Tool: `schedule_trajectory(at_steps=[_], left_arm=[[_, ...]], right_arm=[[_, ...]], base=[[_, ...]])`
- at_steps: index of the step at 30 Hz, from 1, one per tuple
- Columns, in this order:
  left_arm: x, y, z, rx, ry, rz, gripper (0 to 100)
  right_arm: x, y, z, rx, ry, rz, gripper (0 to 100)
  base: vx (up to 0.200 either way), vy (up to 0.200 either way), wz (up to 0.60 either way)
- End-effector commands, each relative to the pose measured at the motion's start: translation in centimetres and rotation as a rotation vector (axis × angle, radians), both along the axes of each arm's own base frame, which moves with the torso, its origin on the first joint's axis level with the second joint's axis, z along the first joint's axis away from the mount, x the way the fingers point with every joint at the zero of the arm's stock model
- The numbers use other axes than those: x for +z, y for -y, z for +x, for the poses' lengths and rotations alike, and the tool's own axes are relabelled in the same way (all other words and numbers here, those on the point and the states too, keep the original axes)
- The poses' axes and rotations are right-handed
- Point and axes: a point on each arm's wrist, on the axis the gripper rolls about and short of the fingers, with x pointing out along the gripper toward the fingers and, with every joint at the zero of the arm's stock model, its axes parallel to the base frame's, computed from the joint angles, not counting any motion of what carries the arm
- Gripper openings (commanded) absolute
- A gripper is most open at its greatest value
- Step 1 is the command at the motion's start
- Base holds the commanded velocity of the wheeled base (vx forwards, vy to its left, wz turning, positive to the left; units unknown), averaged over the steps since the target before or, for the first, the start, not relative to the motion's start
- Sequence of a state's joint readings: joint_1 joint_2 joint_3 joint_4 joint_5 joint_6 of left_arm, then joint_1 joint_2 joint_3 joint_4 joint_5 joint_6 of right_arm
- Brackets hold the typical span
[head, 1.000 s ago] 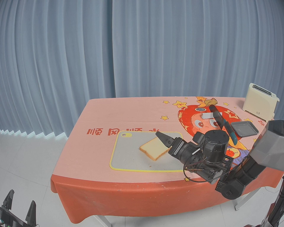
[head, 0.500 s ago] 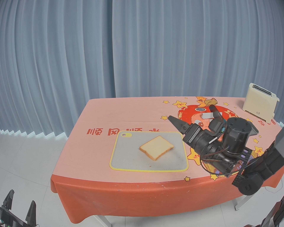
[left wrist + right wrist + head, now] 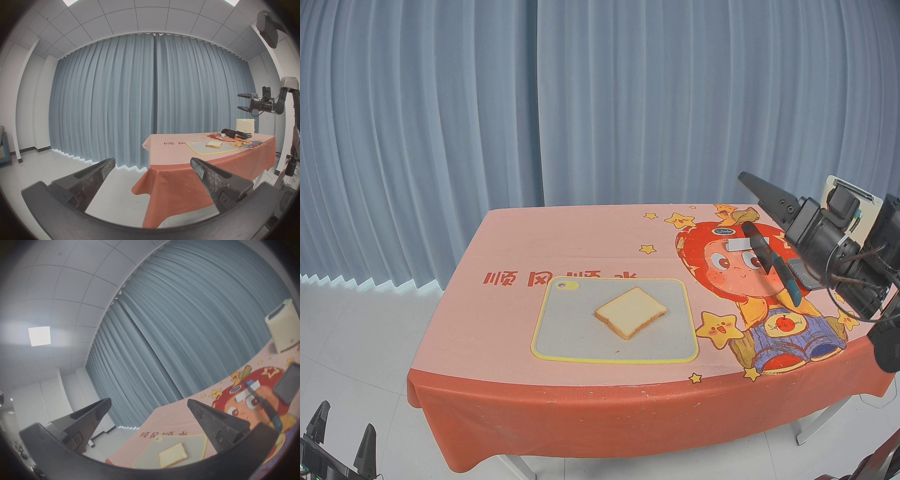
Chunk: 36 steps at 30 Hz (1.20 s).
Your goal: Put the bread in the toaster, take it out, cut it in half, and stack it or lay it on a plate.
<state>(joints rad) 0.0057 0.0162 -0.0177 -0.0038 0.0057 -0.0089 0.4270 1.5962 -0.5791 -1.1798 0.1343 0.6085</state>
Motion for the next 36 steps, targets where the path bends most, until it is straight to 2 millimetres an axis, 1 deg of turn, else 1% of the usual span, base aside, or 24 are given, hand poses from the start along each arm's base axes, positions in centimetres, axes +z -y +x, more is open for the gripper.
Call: schedule_trajectory(at_steps=[1,6,9,13,16,19,24,28,33,36], left_arm=[[-0.5,0.0,0.0,0.001,-0.001,0.000,100],[-0.5,0.0,0.0,0.001,-0.001,0.000,100],[-0.5,0.0,0.0,0.001,-0.001,0.000,100],[-0.5,0.0,0.0,0.001,-0.001,0.000,100],[-0.5,0.0,0.0,0.002,-0.001,0.000,100],[-0.5,0.0,0.0,0.001,-0.001,0.000,100],[-0.5,0.0,0.0,0.001,-0.001,0.000,100],[-0.5,0.0,0.0,0.001,-0.001,0.000,100],[-0.5,0.0,0.0,0.001,-0.001,0.000,100],[-0.5,0.0,0.0,0.001,-0.001,0.000,100]], right_arm=[[3.0,3.0,0.0,-0.039,0.097,-0.028,100],[3.1,3.0,-0.3,-0.048,0.142,-0.105,100],[2.5,2.8,-0.8,-0.057,0.161,-0.175,100],[3.2,3.4,-1.2,-0.090,0.210,-0.210,100],[3.7,4.0,-0.9,-0.126,0.224,-0.207,100],[3.6,4.3,-0.7,-0.148,0.200,-0.222,100],[2.9,4.3,-0.3,-0.209,0.092,-0.260,100],[2.4,4.5,-0.1,-0.240,0.077,-0.303,100],[1.3,5.1,1.1,-0.313,0.035,-0.339,100],[0.7,5.0,1.2,-0.314,0.017,-0.346,100]], base=[[0.000,0.000,0.00],[0.000,0.000,0.00],[0.000,0.000,0.00],[0.000,0.000,0.00],[0.000,0.000,0.00],[0.000,0.000,0.00],[0.000,0.000,0.00],[0.000,0.000,0.00],[0.000,0.000,0.00],[0.000,0.000,0.00]])
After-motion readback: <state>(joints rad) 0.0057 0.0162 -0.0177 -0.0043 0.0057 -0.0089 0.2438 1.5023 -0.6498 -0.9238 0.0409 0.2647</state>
